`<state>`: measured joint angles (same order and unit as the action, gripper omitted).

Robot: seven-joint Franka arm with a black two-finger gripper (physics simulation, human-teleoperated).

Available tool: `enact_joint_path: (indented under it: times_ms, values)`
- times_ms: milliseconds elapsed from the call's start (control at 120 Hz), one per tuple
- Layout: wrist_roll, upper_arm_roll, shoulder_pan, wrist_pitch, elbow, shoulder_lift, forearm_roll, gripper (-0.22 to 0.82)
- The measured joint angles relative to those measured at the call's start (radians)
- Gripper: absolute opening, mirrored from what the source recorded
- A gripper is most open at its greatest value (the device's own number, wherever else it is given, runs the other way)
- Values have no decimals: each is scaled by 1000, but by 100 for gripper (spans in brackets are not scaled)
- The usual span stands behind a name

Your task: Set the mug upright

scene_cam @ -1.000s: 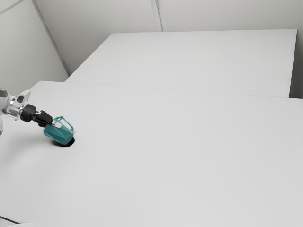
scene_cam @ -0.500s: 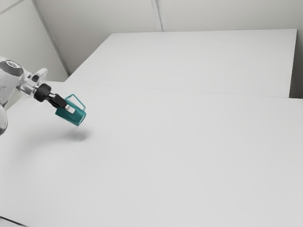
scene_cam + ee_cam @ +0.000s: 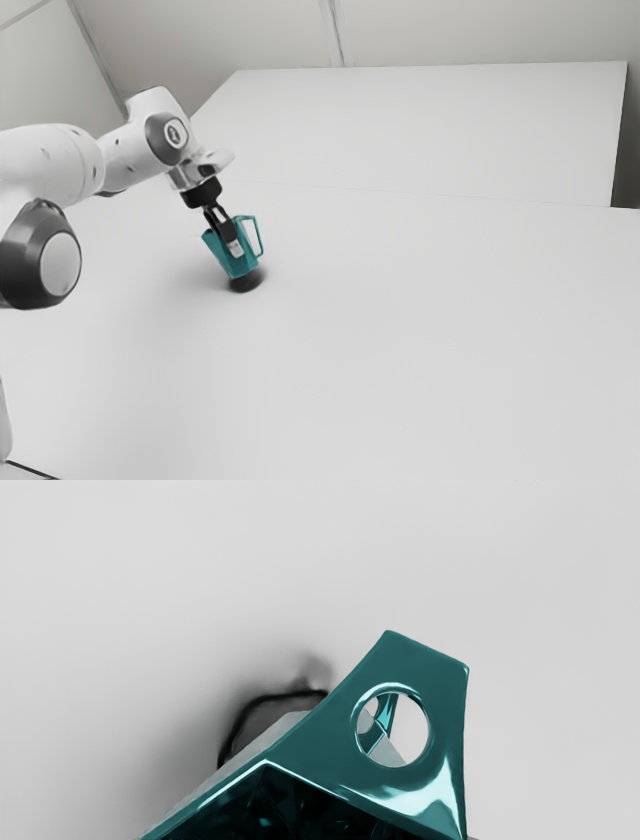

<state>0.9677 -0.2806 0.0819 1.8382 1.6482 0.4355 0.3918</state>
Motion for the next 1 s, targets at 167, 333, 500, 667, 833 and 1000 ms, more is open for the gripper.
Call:
enact_joint_path:
  times_ms: [167, 333, 500, 667, 833, 1000]
  values:
    - [-85, -19, 134, 161, 56, -15, -102, -18]
    - [-177, -43, 212, 279, 98, -21, -178, -18]
    - [-260, -49, 246, 335, 108, -19, -241, -18]
    - [-334, -49, 269, 367, 111, -14, -288, -18]
    - [-394, -49, 270, 386, 112, 8, -304, -18]
    - [-437, -49, 269, 394, 111, 17, -307, -15]
